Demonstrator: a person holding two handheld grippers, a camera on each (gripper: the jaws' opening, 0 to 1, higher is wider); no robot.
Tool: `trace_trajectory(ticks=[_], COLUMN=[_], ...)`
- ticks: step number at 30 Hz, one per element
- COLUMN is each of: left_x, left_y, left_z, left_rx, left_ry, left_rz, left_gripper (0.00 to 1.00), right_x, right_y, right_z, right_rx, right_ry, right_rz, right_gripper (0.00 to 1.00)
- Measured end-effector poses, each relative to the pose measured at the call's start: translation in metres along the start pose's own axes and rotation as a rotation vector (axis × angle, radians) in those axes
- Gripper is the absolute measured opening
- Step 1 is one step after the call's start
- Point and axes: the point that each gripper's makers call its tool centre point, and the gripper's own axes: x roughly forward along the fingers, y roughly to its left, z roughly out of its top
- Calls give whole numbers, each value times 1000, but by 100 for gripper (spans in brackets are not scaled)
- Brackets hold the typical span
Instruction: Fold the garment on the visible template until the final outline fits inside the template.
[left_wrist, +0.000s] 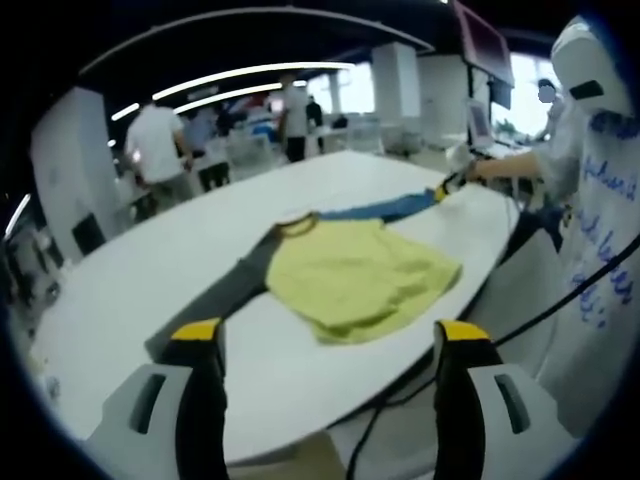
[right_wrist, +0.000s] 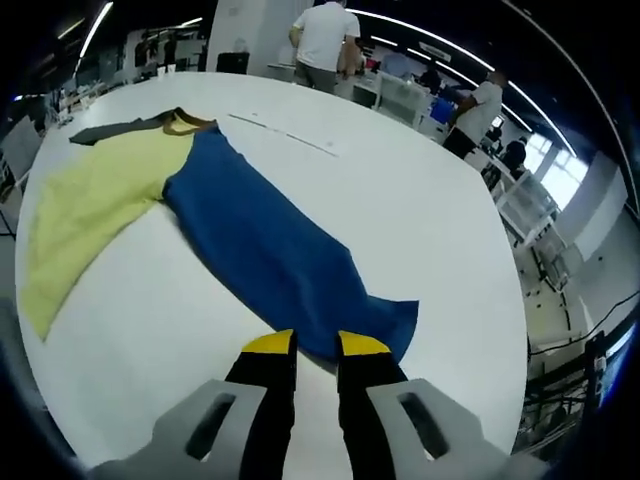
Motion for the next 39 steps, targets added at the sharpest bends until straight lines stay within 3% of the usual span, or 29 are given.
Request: trace_trajectory(ticks=[17,39], left_x=[2,0], left_y=[3,5], left_z=[4,8], left_rx=[29,49], left_ry=[-9,-20], left_rz=[-17,-33], left_gripper=[82,81], right_x=[-22,-49], right_y=[21,52], right_z=[20,51], right_rx=[31,24], right_ry=[-107,-208], right_rz=[2,41], right_gripper=[28,54])
